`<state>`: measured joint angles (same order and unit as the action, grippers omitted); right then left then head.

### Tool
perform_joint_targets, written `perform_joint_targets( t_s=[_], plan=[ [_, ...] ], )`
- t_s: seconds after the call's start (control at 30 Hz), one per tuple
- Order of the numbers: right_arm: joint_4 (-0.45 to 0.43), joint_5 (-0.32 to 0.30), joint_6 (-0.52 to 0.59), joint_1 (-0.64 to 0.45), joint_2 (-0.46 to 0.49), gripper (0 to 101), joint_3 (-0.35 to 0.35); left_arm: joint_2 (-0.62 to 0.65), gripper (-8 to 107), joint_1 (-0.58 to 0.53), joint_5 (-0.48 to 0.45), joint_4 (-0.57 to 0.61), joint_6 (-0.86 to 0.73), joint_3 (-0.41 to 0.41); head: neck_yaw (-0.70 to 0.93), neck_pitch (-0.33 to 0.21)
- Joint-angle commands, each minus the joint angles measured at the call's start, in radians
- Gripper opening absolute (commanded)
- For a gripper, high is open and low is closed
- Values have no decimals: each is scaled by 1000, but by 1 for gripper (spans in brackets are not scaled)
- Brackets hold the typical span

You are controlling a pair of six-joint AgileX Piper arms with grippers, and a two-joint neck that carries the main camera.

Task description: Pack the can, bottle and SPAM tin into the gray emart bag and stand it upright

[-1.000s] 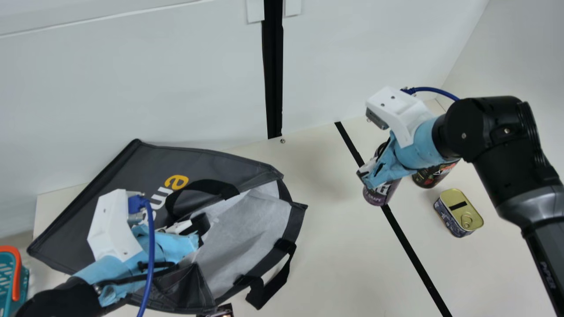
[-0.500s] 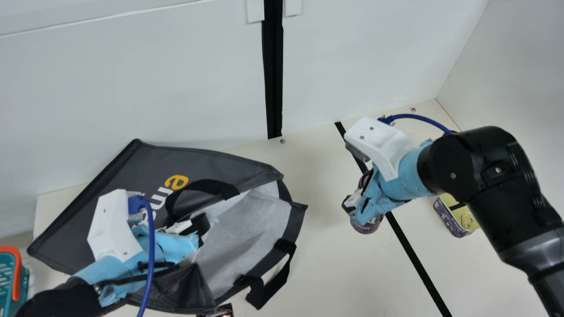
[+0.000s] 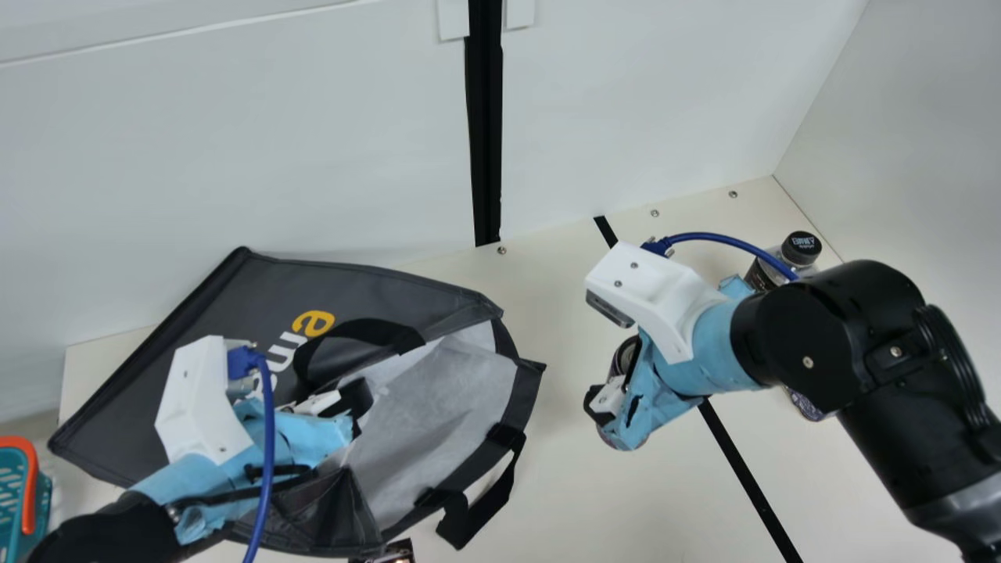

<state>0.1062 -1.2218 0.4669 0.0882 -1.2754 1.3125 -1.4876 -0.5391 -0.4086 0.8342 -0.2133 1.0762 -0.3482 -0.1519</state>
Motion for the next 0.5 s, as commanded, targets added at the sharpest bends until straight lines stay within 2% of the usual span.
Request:
perform_joint_targets(
  t_s=[0.0, 0.23, 0.47],
  plan=[
    [18, 4, 9, 1, 7, 0, -5, 0, -8, 0, 0, 0, 0, 0, -1, -23],
    [91, 31, 48, -4, 34, 0, -31, 0, -8, 0, 0, 0, 0, 0, -1, -23],
    [200, 68, 107, -10, 58, 0, -66, 0, -8, 0, 0, 0, 0, 0, -1, -23]
  ],
)
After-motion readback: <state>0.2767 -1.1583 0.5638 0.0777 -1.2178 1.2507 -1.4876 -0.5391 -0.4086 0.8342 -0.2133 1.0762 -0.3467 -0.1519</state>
